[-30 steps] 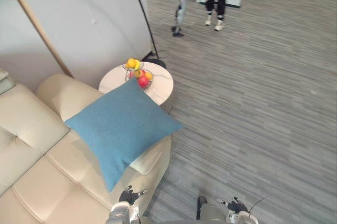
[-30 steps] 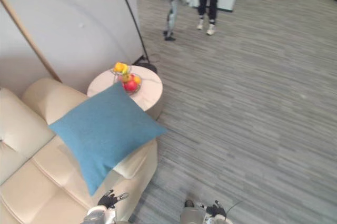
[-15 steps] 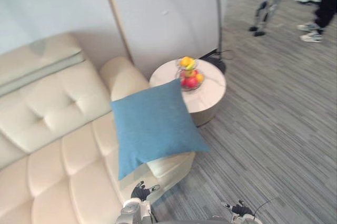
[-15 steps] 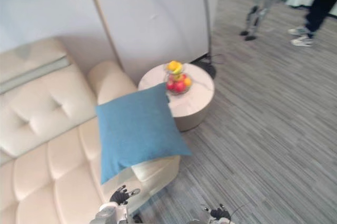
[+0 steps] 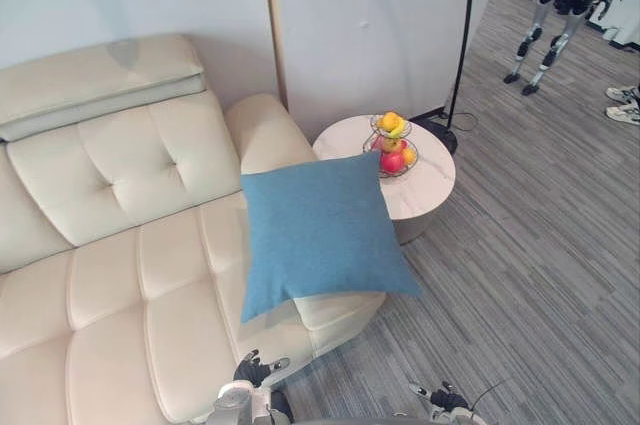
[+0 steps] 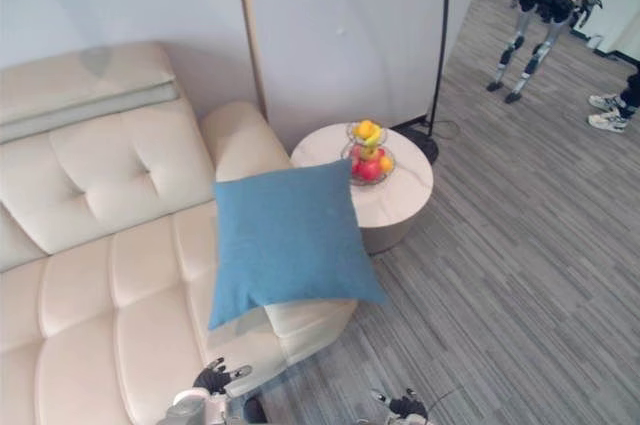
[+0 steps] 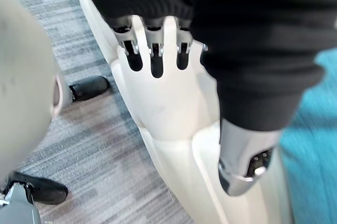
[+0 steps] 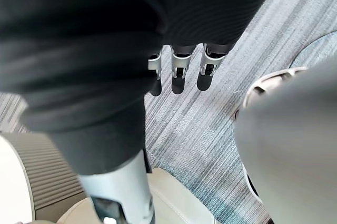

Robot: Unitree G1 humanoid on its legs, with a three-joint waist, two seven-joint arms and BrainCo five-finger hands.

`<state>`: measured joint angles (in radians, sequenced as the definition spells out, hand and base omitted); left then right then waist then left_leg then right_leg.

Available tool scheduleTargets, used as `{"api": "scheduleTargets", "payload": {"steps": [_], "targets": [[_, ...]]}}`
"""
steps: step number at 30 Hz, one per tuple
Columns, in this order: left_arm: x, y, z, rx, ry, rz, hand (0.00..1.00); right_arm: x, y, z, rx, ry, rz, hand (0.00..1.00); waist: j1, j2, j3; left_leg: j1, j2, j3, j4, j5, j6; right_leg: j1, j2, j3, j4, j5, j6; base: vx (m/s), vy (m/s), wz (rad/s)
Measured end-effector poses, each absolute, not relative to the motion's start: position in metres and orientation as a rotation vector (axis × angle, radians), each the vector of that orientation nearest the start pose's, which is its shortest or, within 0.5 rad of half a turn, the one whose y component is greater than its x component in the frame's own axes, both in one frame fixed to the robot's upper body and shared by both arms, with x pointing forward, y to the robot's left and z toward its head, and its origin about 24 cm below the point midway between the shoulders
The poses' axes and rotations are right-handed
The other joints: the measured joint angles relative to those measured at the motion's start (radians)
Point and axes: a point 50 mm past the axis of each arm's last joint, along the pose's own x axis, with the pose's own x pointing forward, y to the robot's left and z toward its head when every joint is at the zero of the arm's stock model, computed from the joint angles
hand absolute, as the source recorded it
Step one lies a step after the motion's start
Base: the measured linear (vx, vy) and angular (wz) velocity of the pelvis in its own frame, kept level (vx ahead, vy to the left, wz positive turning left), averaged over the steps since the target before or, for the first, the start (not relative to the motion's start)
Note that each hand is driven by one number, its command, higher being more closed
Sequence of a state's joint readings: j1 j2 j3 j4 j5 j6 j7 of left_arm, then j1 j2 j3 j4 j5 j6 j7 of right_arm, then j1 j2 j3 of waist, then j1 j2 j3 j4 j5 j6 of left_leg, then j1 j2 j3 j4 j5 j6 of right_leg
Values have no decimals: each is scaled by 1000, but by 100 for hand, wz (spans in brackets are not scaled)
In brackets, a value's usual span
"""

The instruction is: Pick up cushions and gather them together orderly.

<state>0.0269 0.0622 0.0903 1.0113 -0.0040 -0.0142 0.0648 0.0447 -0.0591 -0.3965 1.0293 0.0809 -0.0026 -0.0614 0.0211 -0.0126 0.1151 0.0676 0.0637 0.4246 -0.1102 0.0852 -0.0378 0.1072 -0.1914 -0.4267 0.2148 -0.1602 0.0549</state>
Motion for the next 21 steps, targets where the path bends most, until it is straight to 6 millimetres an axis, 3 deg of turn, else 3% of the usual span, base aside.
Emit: {"api": "scheduleTargets", "payload": {"steps": [2, 5, 9, 12, 15, 18, 19, 21], "targets": [[120, 208, -151, 73, 1018, 226, 0, 115, -248, -143, 137, 959, -531, 0, -4, -7, -3, -19, -21, -8, 0, -4, -5, -2, -9, 23, -31, -25, 30, -107, 45, 15], [119, 233, -143, 67, 979, 326, 0, 141, -288, -113, 21, 807, -566, 0, -11, 9, 1, -36, -27, -28, 0, -2, -1, -10, -6, 34, -51, -33, 43, -104, 44, 11], [138, 268, -118, 75, 823, 434, 0, 185, -320, -64, -113, 577, -554, 0, -13, 13, -7, -72, -31, -60, 0, -3, -1, -24, 19, 77, -98, -31, 41, 3, 30, 8], [153, 279, -103, 66, 737, 472, 0, 209, -317, -49, -169, 511, -501, 0, -13, 0, -14, -90, -43, -72, 0, -2, 9, -36, 22, 94, -116, -1, 25, 104, 31, 2], [174, 278, -91, 33, 655, 483, 0, 238, -305, -34, -173, 443, -431, 0, -10, -8, -11, -108, -55, -79, 7, 13, 36, -42, 18, 100, -135, 25, 37, 168, 32, 3], [199, 273, -75, 22, 555, 461, 0, 266, -292, -16, -199, 375, -363, 0, -9, 1, -5, -131, -53, -85, 7, 15, 38, -63, 22, 101, -137, 37, 28, 135, 10, 3], [223, 265, -59, 11, 468, 436, 0, 285, -285, 0, -221, 317, -324, 0, -6, 15, 18, -148, -41, -94, 7, 16, 38, -83, 34, 101, -125, 47, 14, 77, -10, 12], [237, 259, -50, 6, 423, 411, 0, 299, -278, 12, -224, 274, -301, 0, -5, 25, 30, -171, -33, -102, 8, 22, 40, -112, 39, 101, -105, 48, 12, 27, -15, 9]]}}
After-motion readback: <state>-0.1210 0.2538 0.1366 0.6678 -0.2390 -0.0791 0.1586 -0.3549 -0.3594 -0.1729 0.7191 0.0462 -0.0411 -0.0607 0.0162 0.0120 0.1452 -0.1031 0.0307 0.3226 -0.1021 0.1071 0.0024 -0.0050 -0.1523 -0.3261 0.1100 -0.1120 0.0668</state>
